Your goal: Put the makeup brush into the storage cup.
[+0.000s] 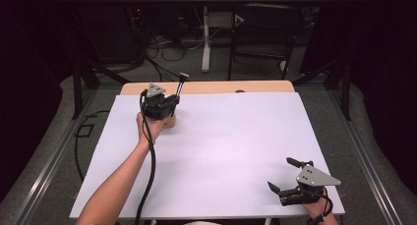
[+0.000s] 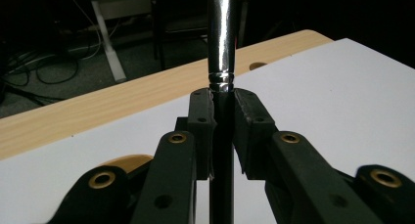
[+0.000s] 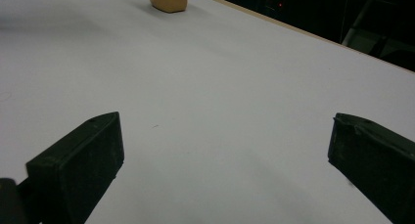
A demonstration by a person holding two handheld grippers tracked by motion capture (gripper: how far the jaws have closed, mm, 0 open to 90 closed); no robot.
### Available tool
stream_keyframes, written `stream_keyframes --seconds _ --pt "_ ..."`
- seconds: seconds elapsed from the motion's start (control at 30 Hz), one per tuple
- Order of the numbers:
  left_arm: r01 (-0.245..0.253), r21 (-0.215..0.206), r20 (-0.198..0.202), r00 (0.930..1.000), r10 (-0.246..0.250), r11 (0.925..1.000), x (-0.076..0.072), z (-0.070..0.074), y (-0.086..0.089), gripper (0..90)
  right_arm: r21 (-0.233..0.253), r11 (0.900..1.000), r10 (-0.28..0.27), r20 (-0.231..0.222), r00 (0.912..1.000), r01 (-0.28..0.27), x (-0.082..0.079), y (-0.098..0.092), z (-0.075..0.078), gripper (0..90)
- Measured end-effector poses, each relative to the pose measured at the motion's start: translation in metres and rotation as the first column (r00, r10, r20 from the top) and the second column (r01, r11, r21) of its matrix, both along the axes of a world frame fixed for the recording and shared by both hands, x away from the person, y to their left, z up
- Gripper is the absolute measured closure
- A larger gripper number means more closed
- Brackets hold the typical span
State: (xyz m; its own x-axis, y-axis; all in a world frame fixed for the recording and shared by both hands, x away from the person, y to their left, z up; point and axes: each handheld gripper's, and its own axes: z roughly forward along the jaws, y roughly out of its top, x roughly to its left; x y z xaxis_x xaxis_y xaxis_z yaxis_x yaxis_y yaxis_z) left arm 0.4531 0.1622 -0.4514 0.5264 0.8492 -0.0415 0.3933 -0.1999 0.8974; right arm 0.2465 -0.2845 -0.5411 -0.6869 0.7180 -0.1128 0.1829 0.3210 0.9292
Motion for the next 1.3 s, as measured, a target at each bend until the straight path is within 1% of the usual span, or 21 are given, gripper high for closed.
stream_keyframes --seconds 0.2,0.33,0.5,0.63,0.67,0.83,1.0,1.13,1.17,1.3 --pt "-0.022 -0.014 0.037 0.9991 0.022 0.9997 0.003 0.002 0.005 78.9 0.0 1.0 0.0 0.0 1.0 0.0 0.0 0.0 0.0 0.0" --pt "-0.028 -0.022 0.052 0.9982 0.029 0.9994 0.004 0.003 0.006 78.9 0.001 1.0 0.0 -0.002 1.0 0.0 0.0 0.0 0.0 0.0" --pt "-0.039 -0.031 0.082 0.9958 0.041 0.9988 0.005 0.004 0.008 78.9 0.0 1.0 0.0 -0.001 1.0 0.0 0.0 0.0 0.0 0.0" --pt "-0.046 -0.039 0.098 0.994 0.049 0.9982 0.006 0.004 0.01 78.9 0.0 1.0 -0.001 -0.002 1.0 0.001 0.0 0.0 0.0 0.0" --pt "-0.054 -0.044 0.105 0.9928 0.058 0.9976 0.006 0.004 0.011 78.9 -0.001 1.0 0.0 -0.003 1.0 0.0 0.0 0.0 0.0 0.0" --pt "-0.075 -0.065 0.119 0.9895 0.082 0.9951 0.008 0.002 0.015 78.9 0.0 1.0 0.001 -0.002 1.0 -0.001 0.0 0.0 0.0 0.0" --pt "-0.098 -0.084 0.137 0.9846 0.109 0.9917 0.012 -0.002 0.017 78.9 0.0 1.0 0.0 -0.003 1.0 0.0 0.0 0.0 0.0 0.0" --pt "-0.114 -0.08 0.145 0.9815 0.124 0.9903 0.014 -0.006 0.019 78.9 0.001 1.0 0.0 -0.003 1.0 0.0 0.0 0.0 0.0 0.0" --pt "-0.121 -0.088 0.148 0.98 0.133 0.9888 0.014 -0.008 0.019 78.9 0.0 1.0 0.001 -0.002 1.0 -0.001 0.0 0.0 0.0 0.0" --pt "-0.137 -0.085 0.143 0.9786 0.148 0.9869 0.018 -0.013 0.021 78.9 0.002 1.0 0.001 -0.002 1.0 -0.001 0.0 0.0 0.0 0.0"
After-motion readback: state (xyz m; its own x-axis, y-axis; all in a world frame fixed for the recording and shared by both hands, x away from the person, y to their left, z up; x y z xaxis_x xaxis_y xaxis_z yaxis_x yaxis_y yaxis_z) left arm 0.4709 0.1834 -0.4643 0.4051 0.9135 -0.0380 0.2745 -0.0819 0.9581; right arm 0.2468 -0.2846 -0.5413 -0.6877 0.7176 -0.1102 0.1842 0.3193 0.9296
